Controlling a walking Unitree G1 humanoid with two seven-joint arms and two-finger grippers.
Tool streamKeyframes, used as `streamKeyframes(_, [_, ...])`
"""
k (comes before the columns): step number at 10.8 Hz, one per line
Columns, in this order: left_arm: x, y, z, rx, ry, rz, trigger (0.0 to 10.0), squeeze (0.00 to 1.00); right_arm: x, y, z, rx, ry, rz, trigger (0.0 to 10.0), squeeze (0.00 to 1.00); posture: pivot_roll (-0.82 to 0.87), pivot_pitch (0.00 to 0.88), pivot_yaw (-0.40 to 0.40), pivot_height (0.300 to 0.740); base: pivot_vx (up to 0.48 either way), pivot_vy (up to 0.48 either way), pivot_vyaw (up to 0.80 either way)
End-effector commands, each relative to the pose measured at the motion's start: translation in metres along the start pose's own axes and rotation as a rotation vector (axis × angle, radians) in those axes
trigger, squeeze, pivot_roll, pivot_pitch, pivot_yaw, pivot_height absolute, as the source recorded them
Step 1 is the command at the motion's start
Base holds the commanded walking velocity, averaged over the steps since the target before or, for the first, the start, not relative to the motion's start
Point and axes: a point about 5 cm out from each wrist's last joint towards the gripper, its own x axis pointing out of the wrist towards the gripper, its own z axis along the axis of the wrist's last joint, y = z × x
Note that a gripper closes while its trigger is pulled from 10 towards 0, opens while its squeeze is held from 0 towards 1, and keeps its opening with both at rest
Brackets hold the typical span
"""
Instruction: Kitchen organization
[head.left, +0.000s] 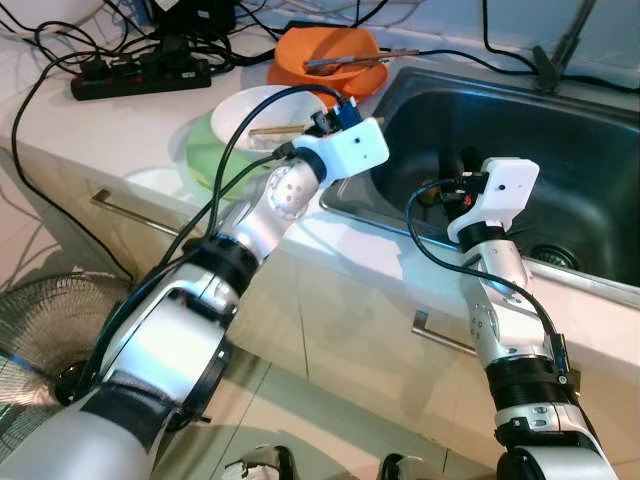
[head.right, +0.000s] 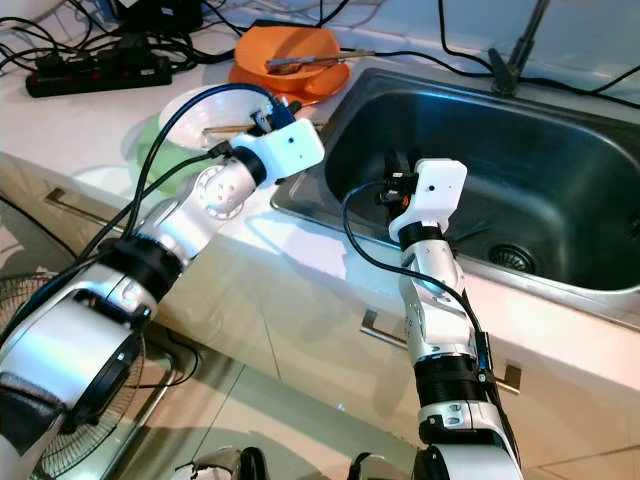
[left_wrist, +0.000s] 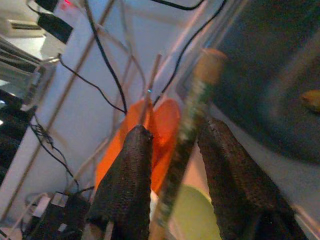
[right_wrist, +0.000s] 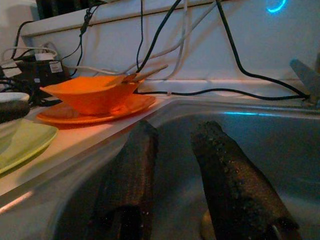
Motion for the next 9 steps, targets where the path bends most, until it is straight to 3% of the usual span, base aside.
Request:
streamKeyframes(1, [0.0026, 0.0047, 0.0033, 0.012, -0.010, 0.020, 0.0, 0.00, -0.0030, -0.0015, -0.0047, 0.011, 0.017, -0.016, 10.0, 0.00, 0.00, 0.080, 0.068, 0.740, 0.000, 0.000, 0.00])
streamKeyframes(9, [0.0031, 0.0061, 0.0018, 0.049, -0.021, 0.039, 0.0, 0.00, -0.0025, 0.0022, -0.0062, 0.021, 0.018, -0.014, 10.0, 0.00, 0.01, 0.069, 0.067, 0.740, 0.000, 0.000, 0.00])
